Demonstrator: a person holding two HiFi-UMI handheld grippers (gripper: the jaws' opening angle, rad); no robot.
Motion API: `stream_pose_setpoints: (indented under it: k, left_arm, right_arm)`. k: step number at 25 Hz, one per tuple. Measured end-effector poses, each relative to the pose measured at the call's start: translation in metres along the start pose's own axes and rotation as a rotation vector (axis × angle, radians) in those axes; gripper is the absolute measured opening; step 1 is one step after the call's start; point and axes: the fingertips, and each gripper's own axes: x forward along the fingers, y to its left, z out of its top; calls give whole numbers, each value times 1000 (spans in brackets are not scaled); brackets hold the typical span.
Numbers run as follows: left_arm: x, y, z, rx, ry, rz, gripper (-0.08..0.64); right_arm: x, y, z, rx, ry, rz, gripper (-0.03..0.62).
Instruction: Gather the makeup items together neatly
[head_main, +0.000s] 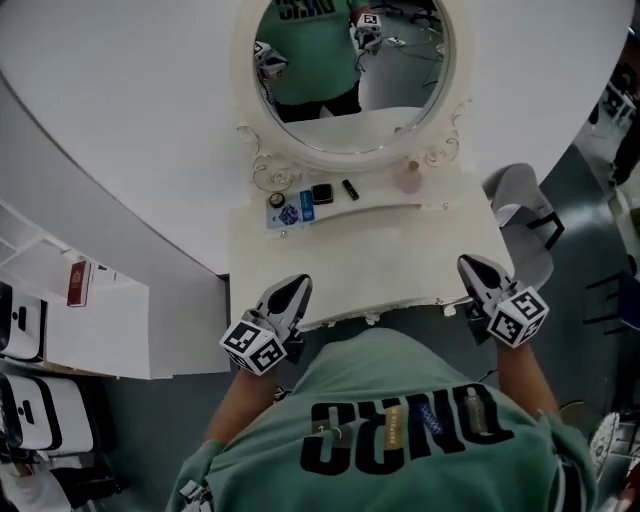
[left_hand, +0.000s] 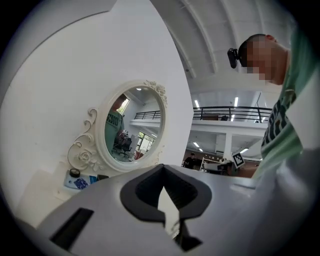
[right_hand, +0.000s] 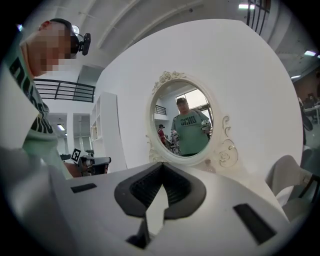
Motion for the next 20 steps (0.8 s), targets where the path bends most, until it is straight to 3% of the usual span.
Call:
stream_pose_setpoints:
  k: [6,16,20]
  left_arm:
    - [24,78,13,-29,23,3,0]
    - [106,73,5,-55,-37,115,0]
    - [114,74,11,-47,-61,146,0]
  right_arm:
    - [65,-19,3,10,1,-22,-12]
    - [94,-97,20,-35,83,101,-12]
    - [117,-111,20,-25,88,140,-12]
